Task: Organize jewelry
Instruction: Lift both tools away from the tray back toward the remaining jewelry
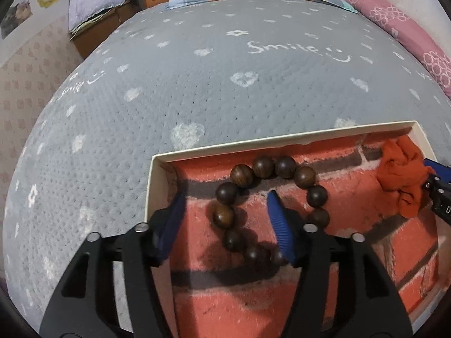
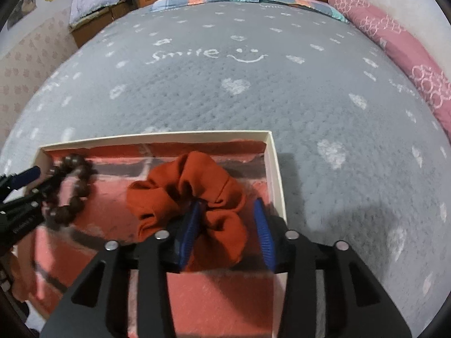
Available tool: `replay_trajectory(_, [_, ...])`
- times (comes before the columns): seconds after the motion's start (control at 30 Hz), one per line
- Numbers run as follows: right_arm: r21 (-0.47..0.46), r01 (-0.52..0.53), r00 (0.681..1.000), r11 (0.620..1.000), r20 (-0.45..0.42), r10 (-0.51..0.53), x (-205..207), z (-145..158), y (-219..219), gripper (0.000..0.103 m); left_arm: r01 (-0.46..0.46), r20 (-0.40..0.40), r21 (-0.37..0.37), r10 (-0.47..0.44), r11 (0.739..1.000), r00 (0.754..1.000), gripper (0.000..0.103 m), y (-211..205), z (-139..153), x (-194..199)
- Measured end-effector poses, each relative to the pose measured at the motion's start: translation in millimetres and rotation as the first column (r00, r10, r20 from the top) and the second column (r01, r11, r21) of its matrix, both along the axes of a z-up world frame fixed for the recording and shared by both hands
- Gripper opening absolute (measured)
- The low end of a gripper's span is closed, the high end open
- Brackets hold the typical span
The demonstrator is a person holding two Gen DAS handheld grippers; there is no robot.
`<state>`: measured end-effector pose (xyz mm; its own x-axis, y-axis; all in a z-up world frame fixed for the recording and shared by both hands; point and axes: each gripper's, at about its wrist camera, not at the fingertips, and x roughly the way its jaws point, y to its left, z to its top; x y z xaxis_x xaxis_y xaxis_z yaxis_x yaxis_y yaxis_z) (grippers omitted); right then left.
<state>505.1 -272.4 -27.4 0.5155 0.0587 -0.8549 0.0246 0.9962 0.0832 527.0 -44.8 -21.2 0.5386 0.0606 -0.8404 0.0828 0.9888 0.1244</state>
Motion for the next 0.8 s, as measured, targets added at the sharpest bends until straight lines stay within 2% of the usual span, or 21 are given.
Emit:
replay_trajectory(0.07, [0.013, -0.008, 1.0, 1.0, 0.013, 0.008, -7.1, 8.6, -1.0, 0.065, 0.018, 0.03, 0.012, -0.018, 1.0, 0.999, 0.077, -0.6, 12.8, -11.2])
replay_trajectory(0.13, [-0.005, -0.033, 0.999, 0.999, 0.029, 0.033, -17.2, 19.6, 0.1, 0.067, 0.033, 0.061, 0.032, -0.035, 0.999, 0.998, 0.088, -0.1, 25.0, -23.0])
replay_trajectory(0.2, [-0.023, -0.05, 0.998, 0.998, 0.041, 0.051, -26.5, 28.5, 0.0, 0.07, 0.048, 0.08, 0.045, -0.051, 0.998, 0.995, 0.09, 0.3, 34.9, -33.9])
replay_trajectory(0.27, [-0.03, -0.046, 0.997, 0.998, 0.058, 0.048, -38.1, 38.3, -3.7, 0.077, 0.053, 0.09, 0.041, -0.057, 0.998, 0.994, 0.093, 4.2, 44.3, -46.1])
replay_trajectory(0.4, [0.011, -0.02, 0.996, 1.0, 0.083, 0.019, -62.0, 52.3, -16.8, 0.083, 0.046, 0.095, -0.006, -0.045, 0.999, 0.994, 0.097, 19.5, 57.5, -72.0])
replay_trajectory(0.6, [-0.036, 0.03, 0.993, 0.999, 0.111, -0.026, -103.4, 66.1, -33.3, 0.088, -0.002, 0.111, -0.042, 0.007, 0.999, 0.994, 0.098, 51.1, 71.3, -111.8])
replay_trajectory(0.8, [-0.066, 0.057, 0.991, 0.996, 0.122, -0.049, -140.7, 70.3, -42.7, 0.089, -0.044, 0.118, -0.037, 0.048, 0.998, 0.992, 0.098, 75.3, 72.5, -145.1])
